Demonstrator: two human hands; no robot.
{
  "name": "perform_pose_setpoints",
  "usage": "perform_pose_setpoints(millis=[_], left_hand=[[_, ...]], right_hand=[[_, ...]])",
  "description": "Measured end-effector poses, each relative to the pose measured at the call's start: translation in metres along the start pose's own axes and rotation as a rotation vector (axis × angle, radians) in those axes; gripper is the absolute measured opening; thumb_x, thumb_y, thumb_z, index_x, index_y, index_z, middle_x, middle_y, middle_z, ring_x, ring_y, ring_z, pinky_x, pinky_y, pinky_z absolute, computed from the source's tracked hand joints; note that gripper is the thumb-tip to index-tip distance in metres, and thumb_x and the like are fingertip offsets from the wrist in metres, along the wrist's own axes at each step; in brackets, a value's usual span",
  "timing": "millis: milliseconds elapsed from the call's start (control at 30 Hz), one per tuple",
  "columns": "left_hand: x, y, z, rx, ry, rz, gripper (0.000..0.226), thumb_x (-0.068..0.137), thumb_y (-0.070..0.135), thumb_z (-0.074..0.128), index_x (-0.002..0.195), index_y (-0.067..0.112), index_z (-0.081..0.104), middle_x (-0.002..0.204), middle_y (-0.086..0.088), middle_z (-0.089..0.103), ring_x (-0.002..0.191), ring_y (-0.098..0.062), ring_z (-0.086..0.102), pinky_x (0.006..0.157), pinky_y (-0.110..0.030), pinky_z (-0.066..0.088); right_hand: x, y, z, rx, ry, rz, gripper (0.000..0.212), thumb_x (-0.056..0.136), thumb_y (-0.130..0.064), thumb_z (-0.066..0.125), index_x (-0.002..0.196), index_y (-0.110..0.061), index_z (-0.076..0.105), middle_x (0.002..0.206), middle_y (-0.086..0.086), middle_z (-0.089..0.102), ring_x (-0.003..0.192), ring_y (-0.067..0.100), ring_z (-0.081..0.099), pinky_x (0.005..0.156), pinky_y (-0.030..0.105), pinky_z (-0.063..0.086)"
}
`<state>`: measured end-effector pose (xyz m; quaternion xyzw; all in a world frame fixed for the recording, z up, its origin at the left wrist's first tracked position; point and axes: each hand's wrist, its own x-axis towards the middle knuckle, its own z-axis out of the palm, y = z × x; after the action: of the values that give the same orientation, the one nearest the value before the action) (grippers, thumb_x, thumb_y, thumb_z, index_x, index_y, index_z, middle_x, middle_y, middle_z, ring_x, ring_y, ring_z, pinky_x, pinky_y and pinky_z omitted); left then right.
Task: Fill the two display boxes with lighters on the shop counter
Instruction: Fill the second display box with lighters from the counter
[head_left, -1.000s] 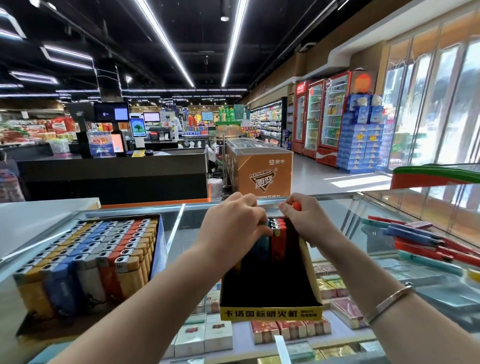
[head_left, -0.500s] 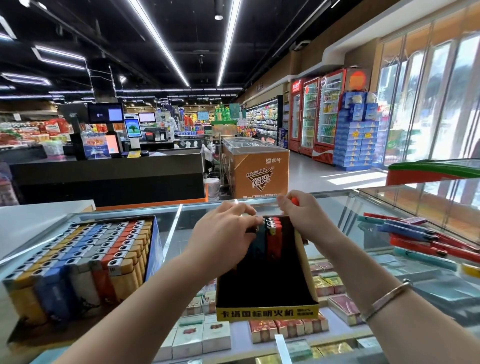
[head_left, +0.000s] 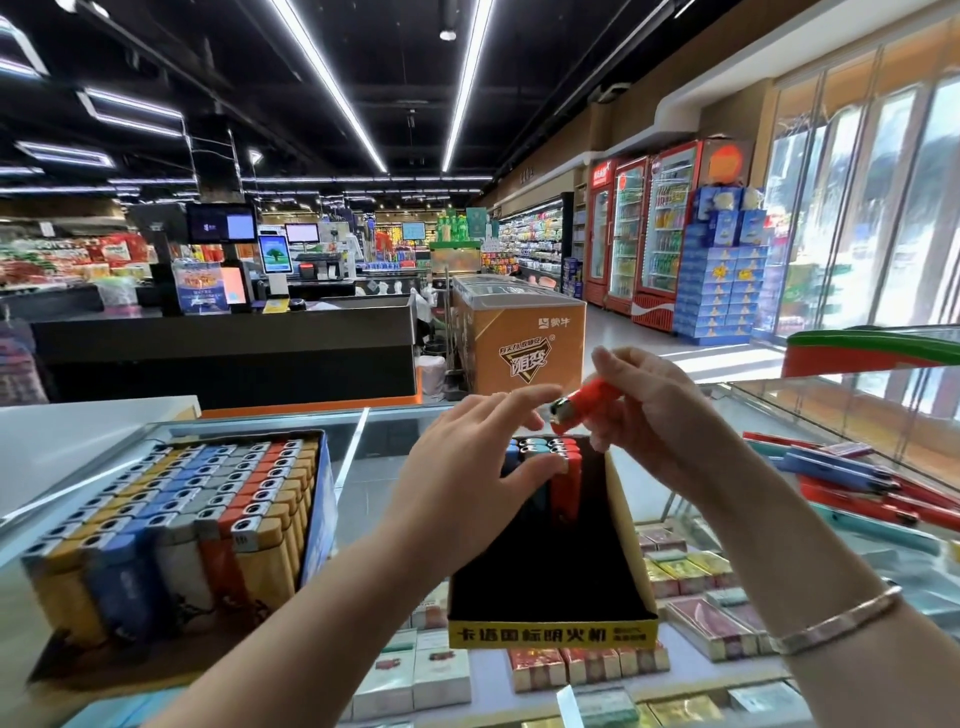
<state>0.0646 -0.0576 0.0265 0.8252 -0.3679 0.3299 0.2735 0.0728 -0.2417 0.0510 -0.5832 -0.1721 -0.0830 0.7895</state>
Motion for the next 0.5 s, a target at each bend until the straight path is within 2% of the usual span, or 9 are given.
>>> perform_pose_setpoints(millis=[67,133,267,400,500], left_hand=[[0.0,0.005,-0.003,0.008,0.073,0.085,0.041,0.079,0.038,0.061,0.118,0.039,0.053,0.098,0.024,0.058,0.099,-0.003,0.053,0.08,-0.019,0.043],[0.0,0.008,-0.005,0.046,0.112,0.172,0.032,0.076,0.03,0.064,0.107,0.027,0.067,0.097,0.012,0.069,0.092,-0.014,0.062,0.076,-0.03,0.053],[0.0,0.006,-0.008,0.056,0.159,0.263,0.023,0.08,0.031,0.065,0.098,0.019,0.072,0.09,0.004,0.069,0.085,-0.016,0.063,0.07,-0.035,0.056],[0.004,0.006,-0.012,-0.124,0.263,0.18,0.024,0.084,0.029,0.06,0.098,0.011,0.07,0.099,0.0,0.063,0.09,-0.015,0.062,0.074,-0.036,0.055],[0.005,0.005,-0.016,-0.234,0.286,0.066,0.022,0.085,0.02,0.063,0.104,0.012,0.066,0.095,0.008,0.063,0.086,-0.012,0.063,0.076,-0.033,0.055]], right_hand=[[-0.001,0.003,0.002,-0.012,-0.024,-0.004,0.023,0.077,-0.022,0.061,0.08,-0.007,0.043,0.052,0.008,0.058,0.035,0.016,0.05,0.032,0.021,0.042],[0.0,0.006,0.003,-0.03,-0.04,0.01,0.023,0.075,-0.021,0.062,0.077,-0.008,0.044,0.048,0.005,0.054,0.03,0.014,0.047,0.029,0.018,0.037],[0.0,0.009,0.003,-0.107,-0.062,0.021,0.025,0.073,-0.027,0.065,0.073,-0.009,0.048,0.048,0.003,0.049,0.029,0.01,0.039,0.028,0.015,0.03],[-0.002,0.008,0.005,-0.313,-0.029,-0.017,0.029,0.075,-0.036,0.061,0.073,-0.008,0.054,0.053,0.003,0.053,0.04,0.011,0.045,0.036,0.018,0.038],[0.0,0.008,0.004,-0.446,0.132,-0.111,0.023,0.088,-0.026,0.055,0.073,-0.01,0.055,0.063,0.002,0.06,0.055,0.01,0.056,0.048,0.018,0.047]])
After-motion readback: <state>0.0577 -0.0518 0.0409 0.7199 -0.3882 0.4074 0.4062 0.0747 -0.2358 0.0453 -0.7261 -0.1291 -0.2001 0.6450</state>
